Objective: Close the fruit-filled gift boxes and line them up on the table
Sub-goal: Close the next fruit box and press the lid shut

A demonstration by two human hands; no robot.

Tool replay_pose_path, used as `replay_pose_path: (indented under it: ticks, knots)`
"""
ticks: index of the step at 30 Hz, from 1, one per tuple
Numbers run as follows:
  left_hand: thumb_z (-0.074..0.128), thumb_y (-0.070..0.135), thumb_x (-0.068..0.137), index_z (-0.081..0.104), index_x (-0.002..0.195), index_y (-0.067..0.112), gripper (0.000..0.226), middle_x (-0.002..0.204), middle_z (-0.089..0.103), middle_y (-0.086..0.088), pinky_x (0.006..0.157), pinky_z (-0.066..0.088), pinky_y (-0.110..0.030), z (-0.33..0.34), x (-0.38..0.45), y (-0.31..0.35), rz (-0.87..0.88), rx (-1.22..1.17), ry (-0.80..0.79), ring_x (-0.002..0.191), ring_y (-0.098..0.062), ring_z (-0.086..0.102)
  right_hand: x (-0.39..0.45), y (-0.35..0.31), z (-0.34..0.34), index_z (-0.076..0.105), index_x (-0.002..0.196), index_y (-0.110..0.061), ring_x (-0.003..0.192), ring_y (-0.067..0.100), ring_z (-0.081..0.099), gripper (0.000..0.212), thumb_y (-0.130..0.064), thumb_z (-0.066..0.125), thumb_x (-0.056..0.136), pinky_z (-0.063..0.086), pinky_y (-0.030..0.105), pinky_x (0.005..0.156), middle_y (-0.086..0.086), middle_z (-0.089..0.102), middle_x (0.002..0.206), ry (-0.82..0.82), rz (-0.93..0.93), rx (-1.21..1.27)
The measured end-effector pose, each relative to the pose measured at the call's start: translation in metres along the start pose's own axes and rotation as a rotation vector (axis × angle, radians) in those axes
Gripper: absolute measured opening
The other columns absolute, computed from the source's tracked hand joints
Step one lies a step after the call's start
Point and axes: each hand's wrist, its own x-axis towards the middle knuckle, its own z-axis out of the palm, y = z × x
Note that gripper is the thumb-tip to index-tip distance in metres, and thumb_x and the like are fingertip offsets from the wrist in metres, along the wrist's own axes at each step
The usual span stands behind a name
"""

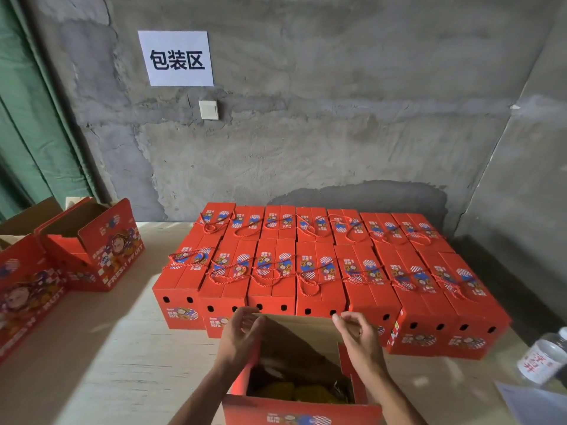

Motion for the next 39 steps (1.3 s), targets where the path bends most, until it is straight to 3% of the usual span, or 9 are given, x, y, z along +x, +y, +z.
replay_pose_path:
  ticks: [5,14,18,23,29,31,33,35,39]
  knots:
    - [0.063,0.054,0.083,0.073,0.098,0.023,0.036,0.091,0.076,0.01,0.066,0.05,-0.009,0.001,0.008,0.011,0.03,0.056,-0.001,0.088,0.001,0.069,0.004,-0.001,0.001,0.068,0.1,-0.028,0.092,0.011,0.07,0.033,-0.059,0.067,0.088,0.051,0.024,0.069,-0.007,0.074,0.098,-0.002,0.022,-0.023]
    - [0.073,0.024,0.094,0.073,0.094,0.024,0.0,0.091,0.076,0.007,0.073,0.054,-0.022,0.01,0.022,0.005,0.022,0.079,0.0,0.087,-0.008,0.071,0.016,-0.004,0.002,0.071,0.095,-0.027,0.092,0.004,0.065,0.027,-0.054,0.071,0.089,0.044,0.023,0.07,-0.012,0.073,0.098,0.01,0.05,-0.03]
    - [0.073,0.023,0.093,0.073,0.094,0.023,0.001,0.095,0.076,0.006,0.08,0.058,-0.028,0.012,0.025,0.013,0.025,0.087,0.005,0.09,-0.007,0.071,0.019,-0.008,0.003,0.069,0.097,-0.03,0.088,0.003,0.066,0.025,-0.054,0.067,0.091,0.043,0.021,0.069,-0.014,0.073,0.095,-0.013,0.018,-0.078]
    - [0.075,0.023,0.092,0.073,0.091,0.028,0.005,0.095,0.075,0.011,0.073,0.059,-0.02,0.011,0.026,0.013,0.068,0.117,-0.035,0.087,0.0,0.071,0.018,-0.006,0.001,0.067,0.101,-0.032,0.093,0.003,0.064,0.029,-0.059,0.063,0.092,0.044,0.02,0.067,-0.013,0.068,0.102,-0.031,0.003,-0.115]
    - [0.074,0.043,0.091,0.075,0.092,0.026,0.017,0.086,0.077,0.01,0.069,0.058,-0.026,0.003,0.018,0.006,0.061,0.11,-0.035,0.081,-0.005,0.072,0.007,-0.005,-0.005,0.072,0.096,-0.028,0.09,0.004,0.069,0.042,-0.068,0.063,0.083,0.047,0.019,0.07,-0.015,0.074,0.09,-0.044,-0.056,-0.098]
    - [0.072,0.049,0.086,0.077,0.089,0.026,0.024,0.083,0.077,0.01,0.067,0.059,-0.027,-0.002,0.014,0.007,0.074,0.086,-0.064,0.078,-0.008,0.074,0.0,-0.002,-0.008,0.073,0.097,-0.027,0.089,0.006,0.071,0.037,-0.061,0.065,0.086,0.053,0.026,0.073,-0.012,0.075,0.09,-0.054,-0.134,-0.097]
    - [0.071,0.049,0.087,0.078,0.088,0.027,0.023,0.084,0.077,0.012,0.067,0.057,-0.023,-0.007,0.008,0.004,0.111,0.09,-0.086,0.079,-0.007,0.074,-0.006,0.005,-0.015,0.072,0.098,-0.024,0.085,0.012,0.072,0.025,-0.047,0.066,0.093,0.059,0.042,0.076,-0.007,0.075,0.088,-0.088,-0.263,-0.136]
    - [0.073,0.043,0.091,0.079,0.093,0.031,0.013,0.092,0.077,0.018,0.074,0.057,-0.02,-0.011,0.001,-0.004,0.154,0.116,-0.105,0.088,-0.002,0.073,-0.011,0.016,-0.023,0.069,0.109,-0.019,0.094,0.01,0.071,0.024,-0.039,0.067,0.095,0.06,0.043,0.081,-0.008,0.074,0.098,-0.139,-0.39,-0.248]
    - [0.062,0.04,0.1,0.067,0.116,0.036,0.016,0.119,0.064,0.031,0.086,0.053,-0.016,-0.015,-0.011,-0.021,0.312,0.329,-0.105,0.11,0.006,0.06,-0.016,0.028,-0.031,0.055,0.141,-0.012,0.121,0.014,0.065,0.059,-0.044,0.068,0.093,0.059,0.036,0.094,0.001,0.063,0.138,-0.127,-0.523,-0.455]
